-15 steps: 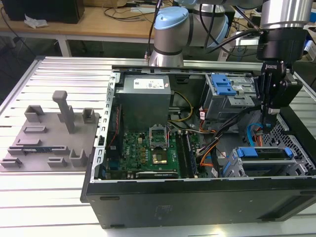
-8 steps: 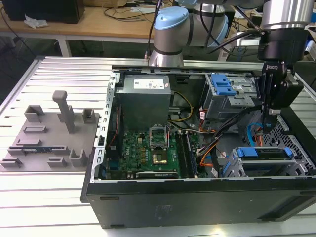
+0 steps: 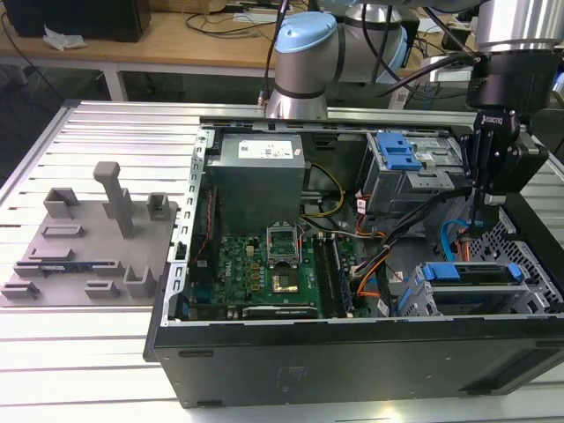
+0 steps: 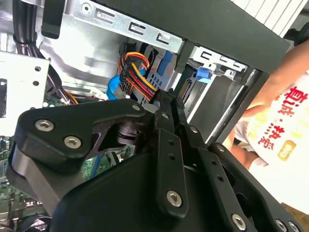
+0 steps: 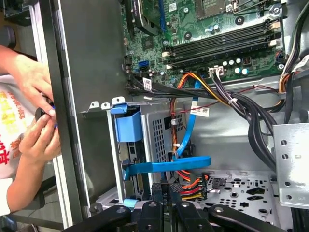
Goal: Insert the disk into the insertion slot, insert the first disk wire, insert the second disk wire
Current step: 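Insert the first disk wire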
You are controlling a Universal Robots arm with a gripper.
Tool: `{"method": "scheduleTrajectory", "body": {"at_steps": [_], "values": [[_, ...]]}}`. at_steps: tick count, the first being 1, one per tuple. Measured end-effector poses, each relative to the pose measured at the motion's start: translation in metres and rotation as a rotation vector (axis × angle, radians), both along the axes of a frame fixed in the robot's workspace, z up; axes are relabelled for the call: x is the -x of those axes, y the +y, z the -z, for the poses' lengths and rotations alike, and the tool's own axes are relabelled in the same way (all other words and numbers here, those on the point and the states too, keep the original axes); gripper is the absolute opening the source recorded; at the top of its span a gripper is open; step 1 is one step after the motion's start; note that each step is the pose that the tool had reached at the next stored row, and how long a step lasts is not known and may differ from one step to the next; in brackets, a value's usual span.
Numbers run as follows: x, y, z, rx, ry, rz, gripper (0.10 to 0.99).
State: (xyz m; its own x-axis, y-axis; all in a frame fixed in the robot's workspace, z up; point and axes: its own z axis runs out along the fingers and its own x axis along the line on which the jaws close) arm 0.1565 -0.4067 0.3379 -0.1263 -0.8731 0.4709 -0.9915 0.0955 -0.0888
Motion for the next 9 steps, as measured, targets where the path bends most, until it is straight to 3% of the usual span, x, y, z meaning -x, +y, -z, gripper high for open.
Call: {"method": "scheduleTrajectory", "body": {"at_steps": [2, 3, 4, 5, 7, 8, 9], "values": [[0.0, -0.0002, -0.0002, 0.0, 0.0003, 0.0, 0.165], [-0.0001, -0.0007, -0.0003, -0.008, 0.0003, 0.0, 0.165], [-0.0001, -0.0016, -0.0002, -0.024, 0.0003, 0.0, 0.165], [-0.0001, -0.0032, -0.0002, -0.052, 0.0003, 0.0, 0.165], [0.0, -0.0056, -0.0001, -0.089, 0.0003, 0.0, 0.165], [0.0, -0.0082, -0.0006, -0.125, 0.0003, 0.0, 0.165], [-0.0001, -0.0109, -0.0019, -0.143, 0.0006, 0.0, 0.165]]}}
